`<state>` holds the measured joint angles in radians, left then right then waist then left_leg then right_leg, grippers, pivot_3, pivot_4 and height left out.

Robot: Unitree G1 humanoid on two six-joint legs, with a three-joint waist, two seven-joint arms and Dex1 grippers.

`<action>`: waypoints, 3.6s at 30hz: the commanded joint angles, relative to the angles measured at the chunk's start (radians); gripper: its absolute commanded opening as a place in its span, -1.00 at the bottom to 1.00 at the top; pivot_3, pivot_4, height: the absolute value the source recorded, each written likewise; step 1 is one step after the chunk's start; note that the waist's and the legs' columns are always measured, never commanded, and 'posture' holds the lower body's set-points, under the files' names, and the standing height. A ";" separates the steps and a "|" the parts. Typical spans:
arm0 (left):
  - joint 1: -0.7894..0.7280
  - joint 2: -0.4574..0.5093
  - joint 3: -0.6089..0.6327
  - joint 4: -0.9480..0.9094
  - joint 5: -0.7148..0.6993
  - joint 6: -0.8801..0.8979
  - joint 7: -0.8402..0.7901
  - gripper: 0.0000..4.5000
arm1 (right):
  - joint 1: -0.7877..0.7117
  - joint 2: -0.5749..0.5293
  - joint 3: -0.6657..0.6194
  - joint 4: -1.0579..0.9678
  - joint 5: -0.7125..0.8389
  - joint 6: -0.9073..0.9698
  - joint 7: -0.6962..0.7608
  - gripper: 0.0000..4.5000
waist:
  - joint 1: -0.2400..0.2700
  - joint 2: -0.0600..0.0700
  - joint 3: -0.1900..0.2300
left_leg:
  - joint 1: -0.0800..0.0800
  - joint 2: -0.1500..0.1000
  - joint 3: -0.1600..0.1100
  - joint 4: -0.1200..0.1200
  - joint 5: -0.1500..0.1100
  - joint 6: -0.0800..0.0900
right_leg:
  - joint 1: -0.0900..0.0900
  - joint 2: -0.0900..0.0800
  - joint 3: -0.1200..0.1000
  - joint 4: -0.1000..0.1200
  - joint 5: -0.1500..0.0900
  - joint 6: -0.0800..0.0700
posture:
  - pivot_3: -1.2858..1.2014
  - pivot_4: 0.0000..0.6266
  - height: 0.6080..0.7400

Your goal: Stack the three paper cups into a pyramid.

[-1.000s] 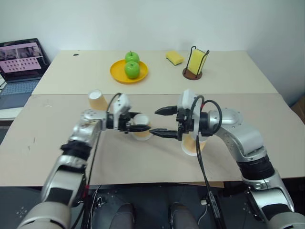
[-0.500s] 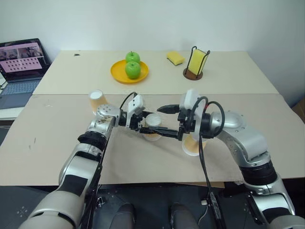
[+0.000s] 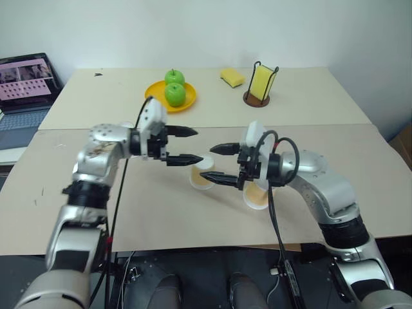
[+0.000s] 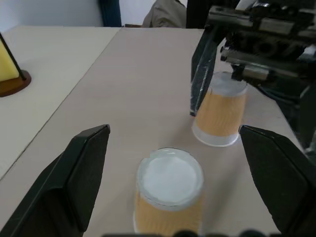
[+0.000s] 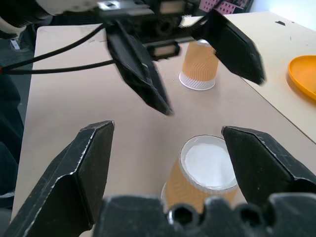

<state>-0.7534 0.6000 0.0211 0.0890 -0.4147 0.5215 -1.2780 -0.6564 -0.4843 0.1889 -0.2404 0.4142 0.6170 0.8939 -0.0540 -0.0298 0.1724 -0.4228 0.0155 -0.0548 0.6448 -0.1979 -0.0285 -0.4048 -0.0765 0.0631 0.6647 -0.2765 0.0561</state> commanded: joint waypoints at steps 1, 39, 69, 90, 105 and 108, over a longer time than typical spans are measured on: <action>0.079 -0.100 0.169 -0.226 -0.065 0.102 0.339 0.98 | -0.029 0.008 -0.003 0.000 -0.001 -0.035 0.016 0.83 | 0.008 0.000 0.000 | 0.000 0.000 0.000 0.000 0.000 0.000 | 0.000 0.000 0.000 0.000 0.000 0.000 | 0.03 -0.52 0.88; 0.029 -0.237 0.233 0.490 0.297 -0.532 1.062 0.98 | -0.018 0.031 -0.022 -0.004 0.010 -0.018 0.011 0.83 | 0.037 -0.001 -0.001 | 0.001 -0.001 0.001 0.000 0.000 -0.001 | 0.000 -0.001 0.000 -0.001 0.001 0.000 | 0.03 -0.52 0.88; 0.012 -0.135 0.182 0.459 0.071 -0.461 0.475 -0.06 | -0.005 0.026 -0.014 -0.010 0.001 -0.012 -0.011 0.83 | 0.029 -0.001 -0.001 | -0.001 -0.001 0.001 0.000 0.000 -0.001 | 0.000 -0.001 -0.001 0.000 0.001 0.000 | 0.03 -0.52 0.88; 0.088 -0.053 -0.026 0.571 0.149 -0.536 0.022 -0.06 | 0.027 0.005 -0.031 -0.033 -0.003 -0.004 -0.052 0.83 | 0.022 0.000 -0.001 | 0.002 -0.001 0.001 0.000 0.000 -0.001 | 0.002 -0.001 -0.001 0.000 0.001 0.000 | 0.03 -0.52 0.88; -0.020 -0.122 -0.038 0.704 0.198 -0.622 -0.011 0.98 | 0.043 -0.018 -0.040 -0.055 0.005 0.012 -0.075 0.83 | 0.016 0.000 -0.001 | 0.000 -0.001 0.001 0.000 0.000 -0.001 | 0.001 0.000 -0.001 0.000 0.001 0.000 | 0.03 -0.52 0.88; -0.028 -0.098 -0.026 0.643 0.176 -0.559 -0.035 0.98 | 0.044 -0.018 -0.039 -0.054 0.007 0.011 -0.075 0.83 | 0.012 0.000 -0.001 | 0.000 -0.001 0.001 0.000 0.000 -0.001 | 0.001 0.000 -0.001 0.000 0.001 0.000 | 0.03 -0.52 0.88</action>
<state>-0.7488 0.4735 -0.0228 0.7969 -0.2155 -0.0762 -1.2918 -0.6104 -0.4977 0.1803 -0.2550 0.4083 0.6241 0.8239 -0.0415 -0.0300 0.1711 -0.4228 0.0145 -0.0543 0.6451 -0.1975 -0.0292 -0.4043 -0.0768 0.0625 0.6646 -0.2753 0.0559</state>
